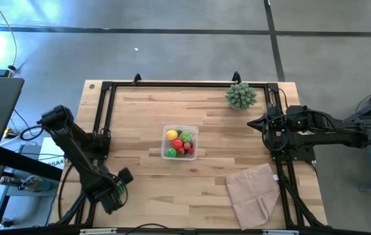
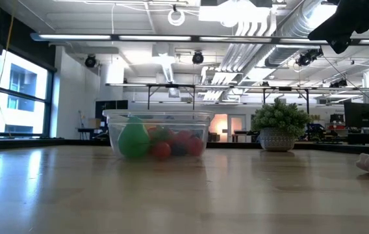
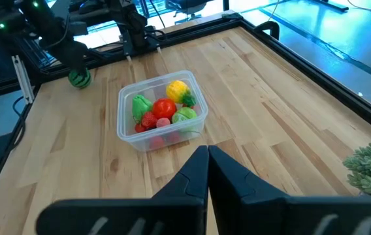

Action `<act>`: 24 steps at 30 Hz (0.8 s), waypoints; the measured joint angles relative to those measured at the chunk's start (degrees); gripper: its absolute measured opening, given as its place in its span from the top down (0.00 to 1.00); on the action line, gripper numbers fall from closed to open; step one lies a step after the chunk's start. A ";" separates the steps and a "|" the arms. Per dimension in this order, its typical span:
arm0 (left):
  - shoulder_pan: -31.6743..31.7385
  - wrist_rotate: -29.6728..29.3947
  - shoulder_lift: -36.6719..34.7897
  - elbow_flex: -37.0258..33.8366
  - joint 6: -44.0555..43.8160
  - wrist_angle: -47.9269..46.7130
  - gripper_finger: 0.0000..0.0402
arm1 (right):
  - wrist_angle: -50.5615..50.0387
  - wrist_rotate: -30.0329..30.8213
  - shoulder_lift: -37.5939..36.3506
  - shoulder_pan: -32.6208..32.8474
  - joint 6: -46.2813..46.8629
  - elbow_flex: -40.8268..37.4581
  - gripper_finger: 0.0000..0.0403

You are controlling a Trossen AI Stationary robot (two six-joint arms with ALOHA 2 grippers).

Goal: Pick and placing Produce into tupperware
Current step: Put the green watermelon into the transparent bin

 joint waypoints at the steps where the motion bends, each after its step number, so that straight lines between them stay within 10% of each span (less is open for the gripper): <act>1: 0.02 0.00 0.45 0.00 0.00 0.46 0.10 | 0.01 -0.01 0.00 0.00 0.00 0.00 1.00; 24: 0.02 0.70 5.35 -1.70 0.00 5.29 0.13 | 0.00 0.00 -0.01 -0.01 0.00 0.00 1.00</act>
